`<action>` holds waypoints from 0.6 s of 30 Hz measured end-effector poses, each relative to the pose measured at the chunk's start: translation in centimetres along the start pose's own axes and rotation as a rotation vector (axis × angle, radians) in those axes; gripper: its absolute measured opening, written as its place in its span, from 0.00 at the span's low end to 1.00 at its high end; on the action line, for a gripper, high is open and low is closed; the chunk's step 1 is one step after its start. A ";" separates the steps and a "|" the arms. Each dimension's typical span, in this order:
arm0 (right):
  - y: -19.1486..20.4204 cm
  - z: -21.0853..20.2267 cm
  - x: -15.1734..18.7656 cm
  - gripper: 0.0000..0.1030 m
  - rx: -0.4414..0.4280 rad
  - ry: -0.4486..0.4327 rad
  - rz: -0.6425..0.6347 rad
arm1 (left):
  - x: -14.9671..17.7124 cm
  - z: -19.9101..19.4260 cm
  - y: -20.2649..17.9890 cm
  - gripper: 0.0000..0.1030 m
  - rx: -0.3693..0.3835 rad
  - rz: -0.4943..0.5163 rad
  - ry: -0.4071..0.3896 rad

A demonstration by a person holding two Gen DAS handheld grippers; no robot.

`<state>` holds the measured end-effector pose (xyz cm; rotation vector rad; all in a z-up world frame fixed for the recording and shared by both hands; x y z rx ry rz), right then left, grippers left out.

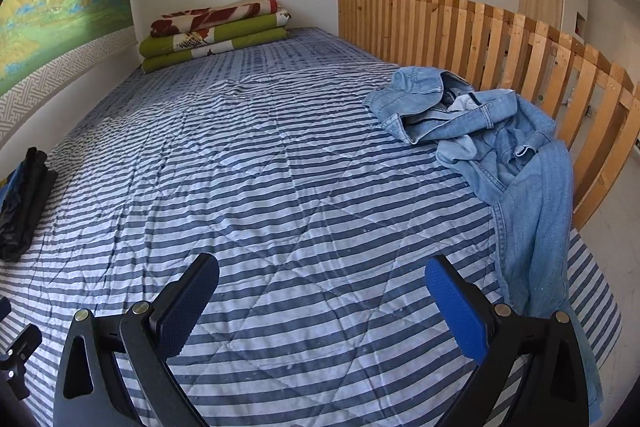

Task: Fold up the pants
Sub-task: 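Reach the right tool to the denim shirt collar and close on it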

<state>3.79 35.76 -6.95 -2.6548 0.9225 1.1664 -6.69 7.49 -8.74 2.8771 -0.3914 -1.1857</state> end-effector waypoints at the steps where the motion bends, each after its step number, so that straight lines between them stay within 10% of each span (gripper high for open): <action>1: -1.0 0.8 -0.6 0.98 0.019 0.006 0.013 | -0.2 0.3 0.1 1.00 -0.004 -0.002 -0.001; 8: -6.9 5.1 -6.6 0.89 0.080 0.045 0.125 | -0.4 2.5 0.4 1.00 -0.031 -0.006 0.025; 18: -6.7 14.5 -14.0 0.72 0.157 0.077 -0.056 | 0.5 5.9 3.3 1.00 -0.051 -0.055 0.096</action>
Point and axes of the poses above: each gripper's, at about its wrist camera, not at the fingertips, and z roughly the way its jaws point, y to its left, x to its underside, the point moved 5 cm from there along z, roughly the way its jaws point, and after that the axes turned 9 degrees about z, right-handed, at the moved point
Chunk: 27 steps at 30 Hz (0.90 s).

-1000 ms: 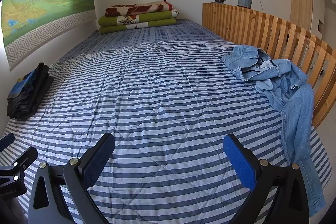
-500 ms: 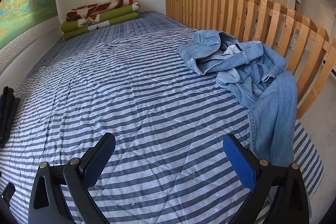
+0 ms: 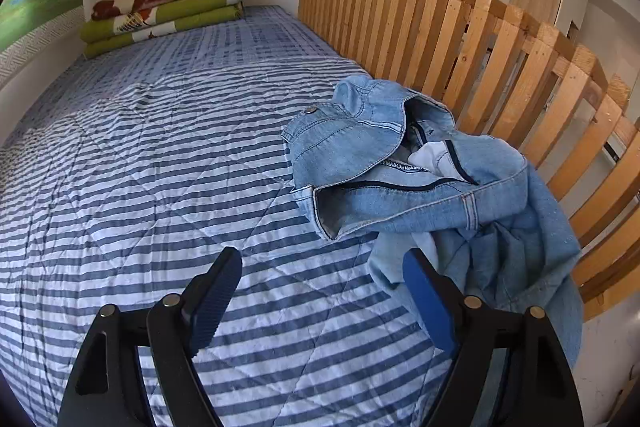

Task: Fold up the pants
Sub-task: 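Reach the right tool to the denim shirt collar and close on it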

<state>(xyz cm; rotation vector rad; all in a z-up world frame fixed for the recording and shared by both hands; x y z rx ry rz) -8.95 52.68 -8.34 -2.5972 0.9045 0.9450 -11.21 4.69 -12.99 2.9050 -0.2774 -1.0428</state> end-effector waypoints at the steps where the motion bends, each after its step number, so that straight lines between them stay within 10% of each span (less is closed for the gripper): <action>1: 0.1 1.3 -0.4 0.68 0.008 0.015 0.000 | 0.1 0.3 0.3 1.00 -0.007 -0.004 0.005; 13: 1.6 10.0 -2.3 0.63 0.108 0.065 -0.062 | 0.6 2.7 2.7 1.00 -0.011 -0.042 0.044; 17: 1.4 11.4 -2.1 0.17 0.123 0.128 -0.083 | 0.7 2.9 2.8 1.00 -0.006 -0.049 0.052; 27: 2.6 4.4 -4.6 0.07 0.014 0.050 -0.080 | 0.4 1.4 3.9 0.99 -0.005 -0.075 0.024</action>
Point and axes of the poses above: each gripper's, at about its wrist camera, not at the fingertips, and z roughly the way its jaws point, y to its left, x to its underside, the point moved 5 cm from there along z, roughly the way its jaws point, and after that the axes turned 9 degrees about z, right-handed, at the moved point
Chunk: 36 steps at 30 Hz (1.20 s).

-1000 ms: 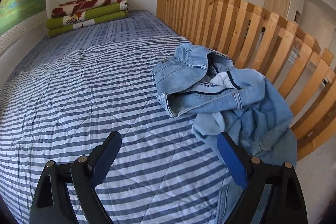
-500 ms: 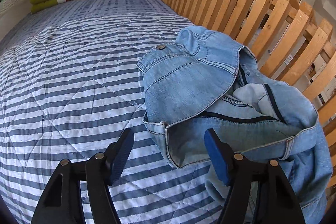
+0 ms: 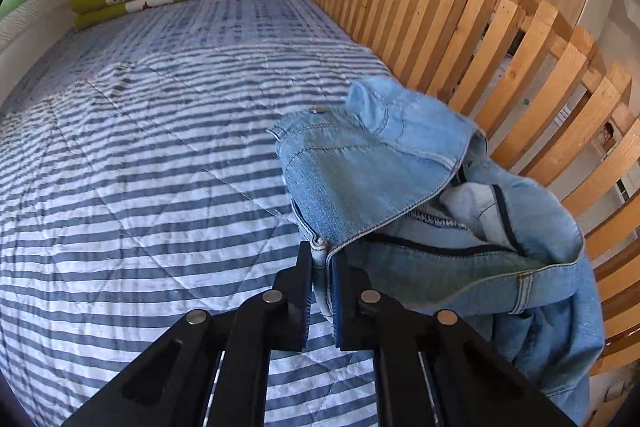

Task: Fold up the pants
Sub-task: 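Reach the right tool to the denim shirt collar and close on it, then lift the denim shirt with the right tool while the left tool approaches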

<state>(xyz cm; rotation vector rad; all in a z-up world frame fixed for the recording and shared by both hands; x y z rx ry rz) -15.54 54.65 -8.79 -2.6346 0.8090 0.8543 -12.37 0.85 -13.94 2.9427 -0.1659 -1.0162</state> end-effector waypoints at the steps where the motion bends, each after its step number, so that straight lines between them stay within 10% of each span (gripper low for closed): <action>1: 0.4 -1.8 -0.3 0.07 -0.021 -0.025 -0.008 | -0.1 -0.3 0.2 0.99 0.000 -0.005 -0.006; 13: 12.9 -21.1 1.7 0.07 -0.335 -0.152 -0.187 | -0.4 -6.0 5.7 0.99 -0.028 -0.093 -0.116; 25: 35.5 -33.6 15.3 0.07 -0.739 -0.016 -0.493 | 3.2 -10.4 17.1 0.99 -0.111 -0.277 -0.159; 28: 39.2 -32.6 19.9 0.13 -0.712 0.125 -0.608 | 3.8 -10.6 18.7 0.99 -0.088 -0.318 -0.156; 36: 31.9 -28.1 22.8 0.17 -0.712 0.339 -0.499 | 2.7 -9.3 15.3 0.99 -0.022 -0.256 -0.131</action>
Point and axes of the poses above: each gripper's, at about its wrist camera, not at the fingertips, and z roughly the way its jaws point, y to its left, x to its underside, the point moved 5 cm from there along z, roughly the way its jaws point, and after that the axes turned 9 degrees about z, right-handed, at the moved point
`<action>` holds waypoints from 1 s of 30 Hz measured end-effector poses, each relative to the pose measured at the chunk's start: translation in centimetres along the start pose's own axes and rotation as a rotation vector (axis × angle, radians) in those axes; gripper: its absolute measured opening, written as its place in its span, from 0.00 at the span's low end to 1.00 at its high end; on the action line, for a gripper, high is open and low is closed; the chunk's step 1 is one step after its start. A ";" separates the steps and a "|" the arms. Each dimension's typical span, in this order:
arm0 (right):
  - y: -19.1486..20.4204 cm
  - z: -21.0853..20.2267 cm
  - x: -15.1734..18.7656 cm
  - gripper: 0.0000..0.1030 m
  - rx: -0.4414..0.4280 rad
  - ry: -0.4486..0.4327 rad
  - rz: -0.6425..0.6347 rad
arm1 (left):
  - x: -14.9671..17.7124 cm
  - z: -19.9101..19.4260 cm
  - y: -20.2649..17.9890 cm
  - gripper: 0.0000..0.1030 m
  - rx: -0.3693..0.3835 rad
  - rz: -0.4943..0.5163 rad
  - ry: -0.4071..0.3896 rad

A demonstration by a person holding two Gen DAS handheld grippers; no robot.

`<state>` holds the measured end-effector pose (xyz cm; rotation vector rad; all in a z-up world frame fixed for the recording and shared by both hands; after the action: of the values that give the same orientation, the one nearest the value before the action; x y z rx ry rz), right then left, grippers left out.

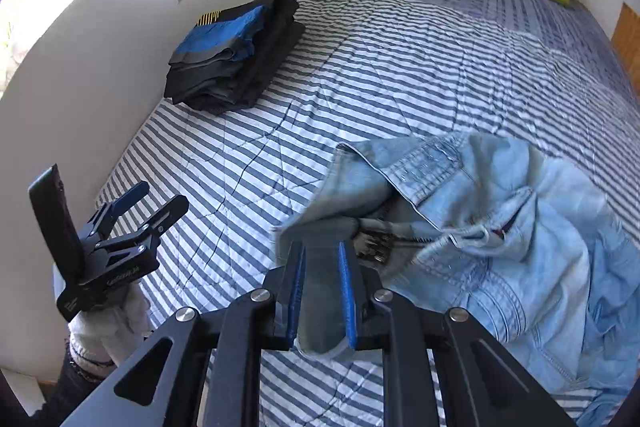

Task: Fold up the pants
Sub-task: 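Lift the denim shirt with the right tool while the left tool approaches, then grasp the shirt hem with the left tool while the right tool holds the collar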

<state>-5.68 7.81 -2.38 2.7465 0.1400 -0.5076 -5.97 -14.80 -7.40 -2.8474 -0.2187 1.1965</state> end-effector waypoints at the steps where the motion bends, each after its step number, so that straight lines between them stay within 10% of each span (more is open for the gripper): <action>1: -1.2 -1.0 0.6 0.19 -0.014 -0.010 0.024 | 0.1 0.5 -1.1 0.99 0.029 0.015 0.015; 5: -6.5 -3.7 1.7 0.40 0.139 -0.101 0.054 | 1.1 2.4 -6.5 0.99 0.123 0.109 0.070; 10: -12.8 -2.1 1.3 0.42 0.209 -0.116 0.162 | 4.4 4.9 -14.4 0.99 0.333 0.209 0.205; 14: -13.7 1.3 -0.5 0.43 0.137 -0.076 0.184 | 6.4 6.4 -17.6 0.94 0.308 0.282 0.228; 20: -9.9 6.9 -4.3 0.48 0.186 -0.052 0.052 | 8.2 7.8 -17.6 0.08 0.400 0.241 0.307; 30: -7.3 13.9 -4.4 0.48 0.309 0.110 -0.163 | 7.9 6.4 -15.5 0.04 0.483 0.174 0.274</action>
<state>-15.45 9.63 -15.24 3.0837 0.3410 -0.4531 -6.80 1.63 -15.92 -2.5858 0.2939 0.7330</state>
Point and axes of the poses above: each gripper's, at about its wrist camera, not at the fingertips, and z roughly the way its jaws point, y to its left, x to its underside, the point moved 5 cm from there along z, roughly the way its jaws point, and after that the axes turned 9 degrees about z, right-handed, at the moved point
